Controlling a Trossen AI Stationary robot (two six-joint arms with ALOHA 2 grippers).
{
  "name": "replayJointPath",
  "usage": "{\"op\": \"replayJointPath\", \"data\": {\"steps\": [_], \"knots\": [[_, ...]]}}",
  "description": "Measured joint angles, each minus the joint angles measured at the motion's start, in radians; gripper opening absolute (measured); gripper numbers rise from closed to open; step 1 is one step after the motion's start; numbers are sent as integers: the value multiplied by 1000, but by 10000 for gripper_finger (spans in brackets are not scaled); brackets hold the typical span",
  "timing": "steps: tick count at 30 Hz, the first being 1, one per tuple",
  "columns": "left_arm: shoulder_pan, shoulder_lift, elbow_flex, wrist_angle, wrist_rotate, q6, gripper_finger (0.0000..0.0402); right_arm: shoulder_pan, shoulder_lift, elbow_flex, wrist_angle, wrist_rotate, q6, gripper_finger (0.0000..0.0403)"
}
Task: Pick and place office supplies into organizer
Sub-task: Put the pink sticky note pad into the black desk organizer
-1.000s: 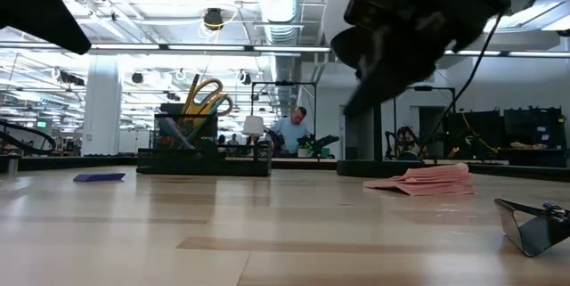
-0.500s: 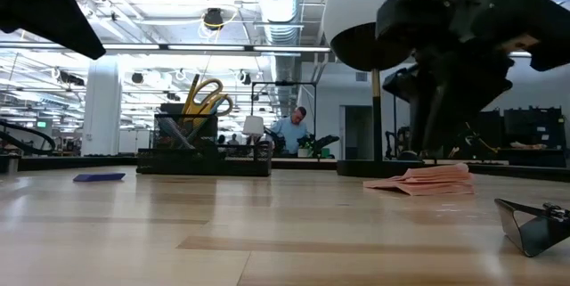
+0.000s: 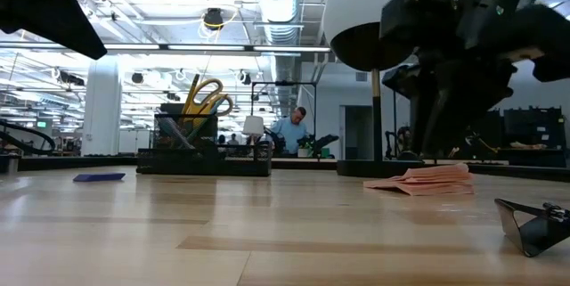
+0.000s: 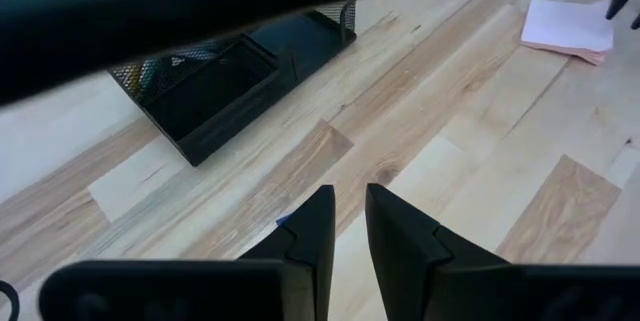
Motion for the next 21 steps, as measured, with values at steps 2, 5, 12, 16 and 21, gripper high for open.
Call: {"op": "replayJointPath", "data": {"steps": [2, 5, 12, 16, 21], "knots": [[0, 0, 0, 1, 0, 0, 55, 12, 0, 0, 38, 0, 0, 87], [0, 0, 0, 4, 0, 0, 55, 26, 0, 0, 60, 10, -1, 87], [0, 20, 0, 28, 0, 36, 55, 10, 1, 0, 39, 51, -1, 87], [0, 58, 0, 41, 2, 37, 55, 9, 1, 0, 40, 50, -1, 87], [0, 94, 0, 49, 1, 23, 55, 11, 1, -63, 107, 51, 55, 87]]}}
